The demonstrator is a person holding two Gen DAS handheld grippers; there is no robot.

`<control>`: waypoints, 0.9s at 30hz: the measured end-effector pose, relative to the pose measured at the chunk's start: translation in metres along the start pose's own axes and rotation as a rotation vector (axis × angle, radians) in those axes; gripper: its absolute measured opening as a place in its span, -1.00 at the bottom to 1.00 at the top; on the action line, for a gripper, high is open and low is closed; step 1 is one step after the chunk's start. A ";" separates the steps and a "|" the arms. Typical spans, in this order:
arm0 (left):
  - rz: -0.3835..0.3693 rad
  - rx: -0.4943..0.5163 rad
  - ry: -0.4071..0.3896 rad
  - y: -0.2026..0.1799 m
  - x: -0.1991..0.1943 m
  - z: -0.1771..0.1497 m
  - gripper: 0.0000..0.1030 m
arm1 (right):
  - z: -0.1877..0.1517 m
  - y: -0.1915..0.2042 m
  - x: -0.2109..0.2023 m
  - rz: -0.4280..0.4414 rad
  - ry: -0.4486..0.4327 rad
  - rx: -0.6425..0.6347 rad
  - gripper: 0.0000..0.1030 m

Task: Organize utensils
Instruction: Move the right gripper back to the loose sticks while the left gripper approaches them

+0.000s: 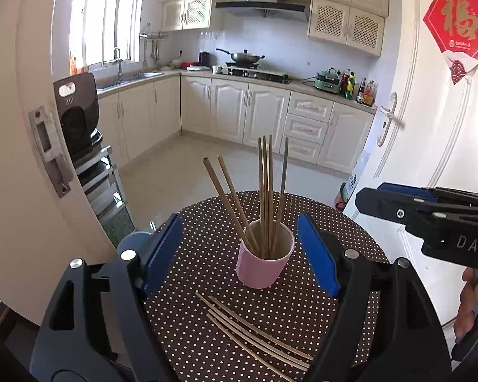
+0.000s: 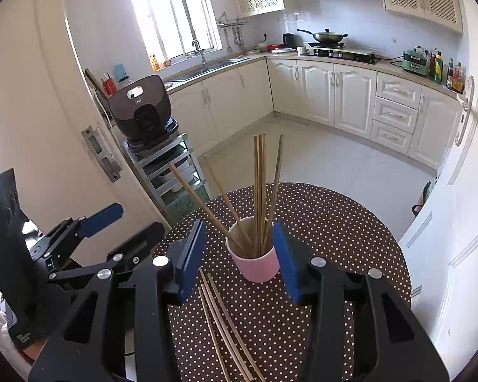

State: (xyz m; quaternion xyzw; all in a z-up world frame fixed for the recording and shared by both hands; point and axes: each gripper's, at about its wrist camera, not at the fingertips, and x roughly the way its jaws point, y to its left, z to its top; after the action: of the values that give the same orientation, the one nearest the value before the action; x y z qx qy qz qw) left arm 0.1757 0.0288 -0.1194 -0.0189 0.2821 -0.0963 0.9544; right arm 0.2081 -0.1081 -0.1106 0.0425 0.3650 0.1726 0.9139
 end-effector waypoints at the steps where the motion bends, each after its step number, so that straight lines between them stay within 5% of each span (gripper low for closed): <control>1: 0.001 0.002 -0.004 -0.001 -0.002 -0.001 0.46 | -0.001 0.001 -0.001 -0.003 -0.002 0.002 -0.16; 17: 0.004 0.019 0.004 -0.002 -0.014 -0.013 0.58 | -0.021 -0.002 0.008 -0.021 0.037 0.034 -0.11; 27: 0.065 -0.071 0.132 0.021 0.012 -0.032 0.60 | -0.042 -0.015 0.032 -0.019 0.121 0.053 -0.09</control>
State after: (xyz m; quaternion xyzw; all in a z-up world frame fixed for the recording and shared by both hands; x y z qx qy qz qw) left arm 0.1715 0.0478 -0.1547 -0.0373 0.3480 -0.0565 0.9351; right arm 0.2052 -0.1127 -0.1651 0.0525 0.4245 0.1566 0.8902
